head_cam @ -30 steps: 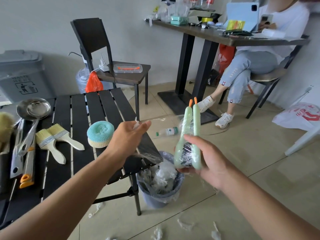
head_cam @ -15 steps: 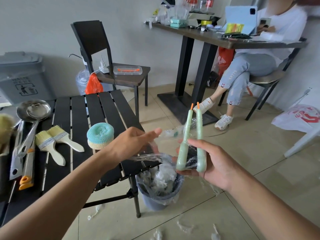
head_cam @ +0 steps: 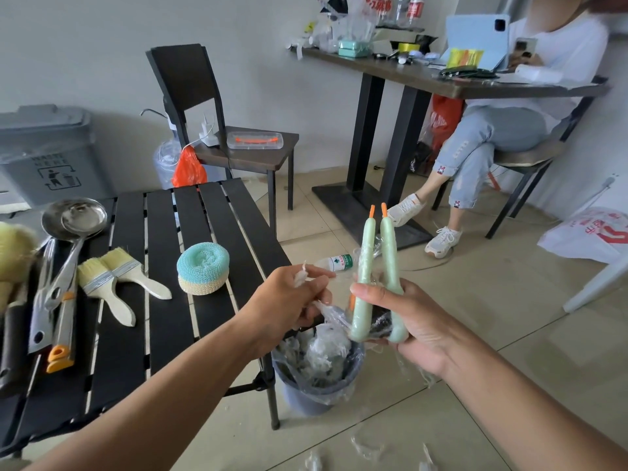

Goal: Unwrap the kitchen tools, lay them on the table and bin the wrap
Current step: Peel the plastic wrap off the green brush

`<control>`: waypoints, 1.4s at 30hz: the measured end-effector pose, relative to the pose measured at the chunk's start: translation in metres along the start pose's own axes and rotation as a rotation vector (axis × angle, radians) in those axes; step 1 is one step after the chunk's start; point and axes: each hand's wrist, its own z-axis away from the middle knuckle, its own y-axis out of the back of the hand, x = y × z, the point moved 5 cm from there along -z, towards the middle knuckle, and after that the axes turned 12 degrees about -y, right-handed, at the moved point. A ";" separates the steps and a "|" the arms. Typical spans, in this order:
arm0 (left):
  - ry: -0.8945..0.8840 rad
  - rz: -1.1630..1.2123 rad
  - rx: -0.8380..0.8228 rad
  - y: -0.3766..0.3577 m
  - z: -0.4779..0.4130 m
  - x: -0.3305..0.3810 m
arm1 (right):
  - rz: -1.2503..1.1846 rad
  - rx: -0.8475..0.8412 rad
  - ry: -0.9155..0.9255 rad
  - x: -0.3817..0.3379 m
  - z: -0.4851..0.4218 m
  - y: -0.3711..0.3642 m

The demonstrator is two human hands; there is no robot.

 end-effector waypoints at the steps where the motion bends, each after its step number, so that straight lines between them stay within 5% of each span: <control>1: 0.032 -0.022 0.000 -0.001 0.001 -0.001 | 0.006 0.006 0.009 -0.002 0.000 0.001; 5: 0.104 -0.149 -0.156 -0.013 0.006 0.004 | 0.060 0.019 0.052 -0.009 0.001 0.002; 10: 0.038 0.112 -0.273 -0.023 0.008 0.012 | 0.037 0.060 0.048 -0.010 -0.002 0.009; 18: -0.036 0.094 -0.243 -0.019 0.012 0.012 | 0.236 0.147 -0.008 0.010 -0.010 0.006; 27: 0.153 -0.158 -0.217 -0.022 0.018 0.005 | 0.350 0.362 0.125 0.005 -0.014 0.017; 33: 0.109 -0.444 -0.213 -0.018 0.015 0.006 | 0.182 0.335 0.110 0.002 -0.016 0.017; 37: 0.052 -0.726 -0.246 -0.010 0.014 0.008 | -0.137 0.220 0.025 -0.005 -0.015 0.022; 42: -0.019 -0.407 -0.159 -0.004 0.021 0.010 | -0.247 0.041 -0.047 -0.008 -0.007 0.022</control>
